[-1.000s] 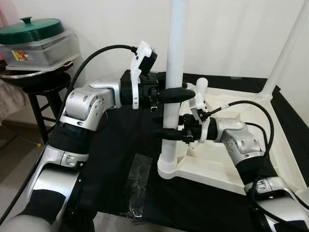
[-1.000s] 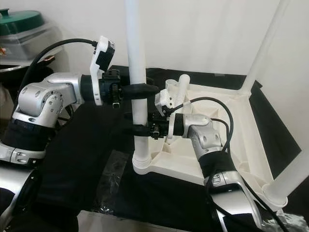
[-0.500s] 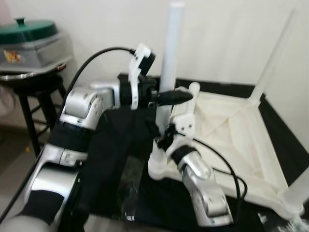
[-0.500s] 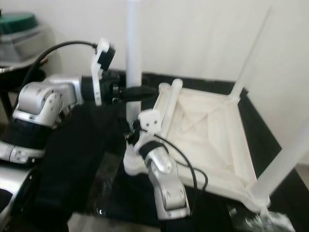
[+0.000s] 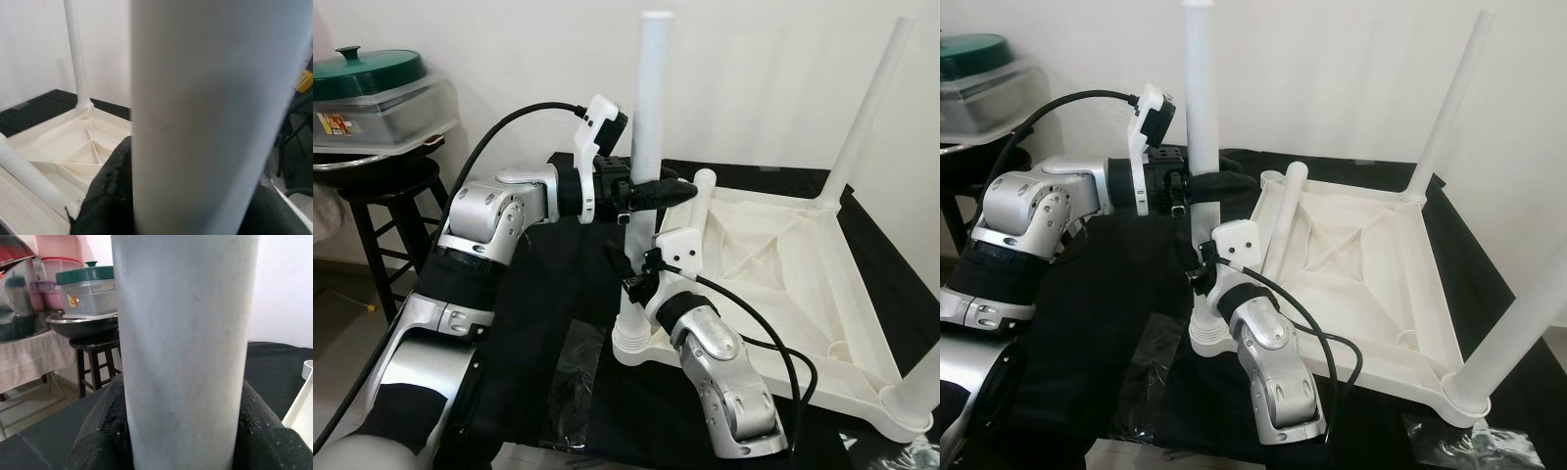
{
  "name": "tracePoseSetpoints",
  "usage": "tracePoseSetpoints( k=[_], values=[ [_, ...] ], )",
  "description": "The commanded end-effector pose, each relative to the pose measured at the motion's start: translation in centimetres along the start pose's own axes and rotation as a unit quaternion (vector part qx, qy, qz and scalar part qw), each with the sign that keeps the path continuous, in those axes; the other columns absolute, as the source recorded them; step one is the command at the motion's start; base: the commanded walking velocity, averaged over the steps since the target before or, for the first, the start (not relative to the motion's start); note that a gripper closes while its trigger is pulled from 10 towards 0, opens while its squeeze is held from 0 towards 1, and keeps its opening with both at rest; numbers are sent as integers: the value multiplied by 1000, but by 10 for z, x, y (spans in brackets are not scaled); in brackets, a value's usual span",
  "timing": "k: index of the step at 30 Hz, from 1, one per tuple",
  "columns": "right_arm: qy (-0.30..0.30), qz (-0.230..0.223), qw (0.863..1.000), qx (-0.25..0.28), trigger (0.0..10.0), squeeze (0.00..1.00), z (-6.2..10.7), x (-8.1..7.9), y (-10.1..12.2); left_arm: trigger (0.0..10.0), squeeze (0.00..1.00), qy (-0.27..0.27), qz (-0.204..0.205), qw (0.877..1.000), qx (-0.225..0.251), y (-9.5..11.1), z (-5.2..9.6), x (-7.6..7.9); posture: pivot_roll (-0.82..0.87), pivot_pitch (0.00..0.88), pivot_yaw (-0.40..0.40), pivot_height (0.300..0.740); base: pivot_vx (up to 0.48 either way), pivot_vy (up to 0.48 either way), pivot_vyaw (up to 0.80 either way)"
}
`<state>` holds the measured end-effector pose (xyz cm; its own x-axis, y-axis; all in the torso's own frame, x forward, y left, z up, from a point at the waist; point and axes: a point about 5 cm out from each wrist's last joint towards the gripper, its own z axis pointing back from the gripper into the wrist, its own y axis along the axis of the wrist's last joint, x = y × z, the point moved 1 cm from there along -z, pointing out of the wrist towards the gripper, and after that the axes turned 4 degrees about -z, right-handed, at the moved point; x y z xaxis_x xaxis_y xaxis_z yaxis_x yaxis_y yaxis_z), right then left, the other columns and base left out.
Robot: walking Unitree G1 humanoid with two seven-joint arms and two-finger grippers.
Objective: Building children table
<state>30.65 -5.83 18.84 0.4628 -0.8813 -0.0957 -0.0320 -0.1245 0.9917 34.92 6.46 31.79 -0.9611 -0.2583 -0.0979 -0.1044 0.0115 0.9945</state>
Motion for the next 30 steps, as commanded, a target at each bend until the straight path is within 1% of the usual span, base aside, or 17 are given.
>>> tracePoseSetpoints(
  k=[1,3,4,7,8,9,10,11,12,13,14,15,16,17,20,24,30],
  values=[
    [-18,-20,997,-75,0,0,2,8,-29,0,0,-22,4,1000,-8,-2,-5,4,42,0,-8,740,0,0,0],
    [-6,-21,997,-68,0,0,1,9,-25,0,0,-24,4,1000,-7,-1,-5,5,37,0,-10,740,0,0,0],
    [14,-8,998,-55,10000,0,-3,13,-17,0,0,-26,3,1000,-6,-2,-5,6,31,0,-13,740,0,0,0],
    [14,-8,998,-55,10000,0,-3,13,-17,0,0,-26,3,1000,-6,-2,-5,6,31,0,-13,740,0,0,0],
    [60,-6,998,-35,10000,27,-6,18,-5,0,0,-27,3,1000,-7,-3,-6,6,34,0,-14,740,0,0,0],
    [60,-6,998,-35,10000,27,-6,18,-5,0,0,-27,3,1000,-7,-3,-6,6,34,0,-14,740,0,0,0],
    [140,1,990,-22,10000,1000,-7,23,7,0,0,-28,2,1000,-8,-3,-6,6,37,0,-12,740,0,0,0],
    [140,1,990,-22,10000,1000,-7,23,7,0,0,-28,2,1000,-8,-3,-6,6,37,0,-12,740,0,0,0],
    [205,16,978,-14,10000,1000,-5,29,19,0,0,-30,0,1000,-9,-2,-5,6,37,0,-12,740,0,0,0],
    [205,16,978,-14,10000,1000,-5,29,19,0,0,-30,0,1000,-9,-2,-5,6,37,0,-12,740,0,0,0],
    [260,40,965,-12,10000,1000,-4,40,28,0,0,-31,-3,999,-10,-1,-5,6,39,0,-9,740,0,0,0],
    [260,40,965,-12,10000,1000,-4,40,28,0,0,-31,-3,999,-10,-1,-5,6,39,0,-9,740,0,0,0],
    [293,63,954,-24,10000,1000,-5,53,34,0,0,-33,-5,999,-11,0,-5,6,39,0,-7,740,0,0,0],
    [310,81,947,-33,10000,0,-6,63,38,0,0,-34,-6,999,-10,1,-5,6,39,0,-7,740,0,0,0],
    [316,96,943,-43,10000,0,-12,78,45,0,0,-36,-8,999,-10,2,-6,7,43,0,-7,740,0,0,0],
    [323,92,941,-45,10000,0,-16,82,48,0,0,-38,-8,999,-11,1,-6,7,46,0,-7,740,0,0,0],
    [363,67,927,-60,10000,0,-24,84,46,0,0,-43,-11,999,-15,2,-5,9,58,0,-2,740,0,0,0]
  ],
)
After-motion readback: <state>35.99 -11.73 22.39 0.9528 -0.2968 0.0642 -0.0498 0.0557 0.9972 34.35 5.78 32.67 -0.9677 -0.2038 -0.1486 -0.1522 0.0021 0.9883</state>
